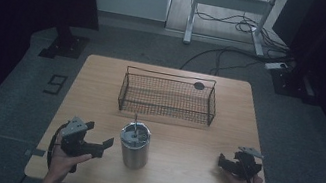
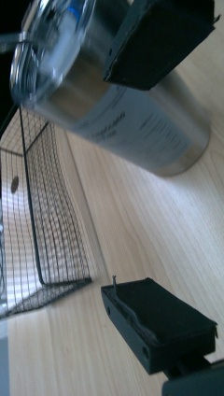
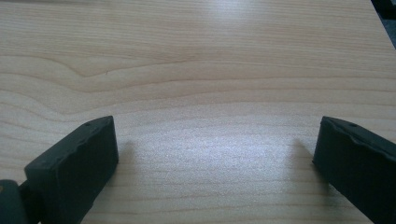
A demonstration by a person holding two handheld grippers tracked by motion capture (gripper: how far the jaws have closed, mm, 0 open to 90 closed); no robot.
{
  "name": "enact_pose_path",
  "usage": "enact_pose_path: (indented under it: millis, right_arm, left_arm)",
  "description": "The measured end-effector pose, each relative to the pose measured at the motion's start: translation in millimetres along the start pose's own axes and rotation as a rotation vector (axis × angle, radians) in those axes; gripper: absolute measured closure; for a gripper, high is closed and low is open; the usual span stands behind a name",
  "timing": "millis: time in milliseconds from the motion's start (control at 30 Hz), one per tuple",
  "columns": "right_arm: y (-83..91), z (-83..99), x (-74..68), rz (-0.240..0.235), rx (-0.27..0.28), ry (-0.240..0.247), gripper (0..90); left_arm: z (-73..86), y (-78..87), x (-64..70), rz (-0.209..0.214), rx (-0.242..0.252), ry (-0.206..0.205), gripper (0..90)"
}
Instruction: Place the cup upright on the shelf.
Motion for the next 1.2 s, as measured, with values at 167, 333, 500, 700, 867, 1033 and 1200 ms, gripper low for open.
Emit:
enact_pose_path:
  millis: [167,333,500,700,867,1033,1200]
  right_arm:
    - [0.0,-0.1,0.0,0.000,0.000,0.000,0.0]
    - [0.0,-0.1,0.0,0.000,0.000,0.000,0.0]
    - [-0.1,-0.1,0.2,0.001,0.002,0.001,0.0]
    - [-0.1,0.0,0.0,0.002,0.003,-0.002,0.1]
    - [-0.1,0.0,0.0,0.002,0.003,-0.002,0.0]
    - [-0.1,0.0,0.0,0.002,0.003,-0.002,0.0]
    - [-0.1,-0.2,0.1,0.003,0.002,-0.002,0.2]
  left_arm:
    - [-0.6,-3.9,9.2,0.015,-0.014,-0.043,0.4]
    - [-1.2,-7.1,16.3,0.032,-0.025,-0.061,0.1]
    - [-1.6,-10.8,24.4,0.053,-0.035,-0.085,0.0]
    - [-0.7,-16.6,33.0,0.079,-0.038,-0.106,0.0]
    - [-0.5,-22.3,42.5,0.092,-0.045,-0.123,0.0]
    - [0.3,-29.1,48.9,0.102,-0.060,-0.129,0.0]
    - [2.0,-39.3,56.9,0.103,-0.070,-0.128,0.0]
Point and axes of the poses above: each handheld gripper's, and its own axes: y roughly backward along the jaws, z roughly out of its underside, x roughly to its right, the point moved 1 cm from there along -y, roughly forward along the jaws, and after that the axes turned 5 degrees about -x, right-handed, at the moved point
